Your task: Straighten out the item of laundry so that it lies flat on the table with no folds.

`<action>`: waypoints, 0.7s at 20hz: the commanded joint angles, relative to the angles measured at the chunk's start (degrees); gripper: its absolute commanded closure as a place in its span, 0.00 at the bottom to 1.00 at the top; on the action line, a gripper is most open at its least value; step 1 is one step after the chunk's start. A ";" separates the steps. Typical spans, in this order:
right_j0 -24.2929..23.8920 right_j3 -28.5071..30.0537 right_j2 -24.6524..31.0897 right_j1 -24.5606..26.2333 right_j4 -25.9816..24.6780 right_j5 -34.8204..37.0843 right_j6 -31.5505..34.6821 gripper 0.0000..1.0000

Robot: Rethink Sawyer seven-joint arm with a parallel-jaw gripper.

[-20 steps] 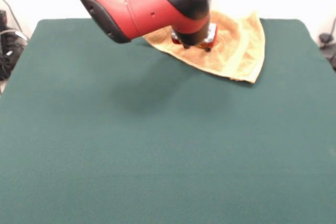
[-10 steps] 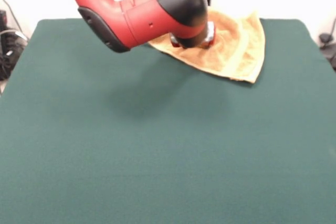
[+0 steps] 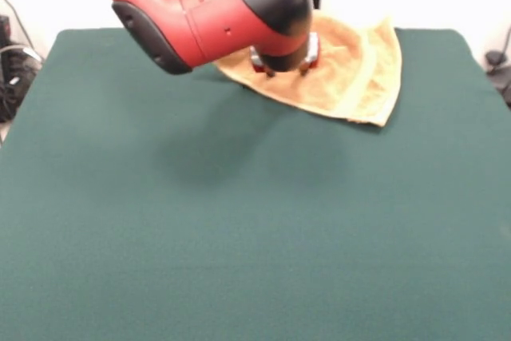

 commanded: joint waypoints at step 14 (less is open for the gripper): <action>-2.60 -9.84 2.03 -3.77 -10.84 -5.66 -23.15 0.00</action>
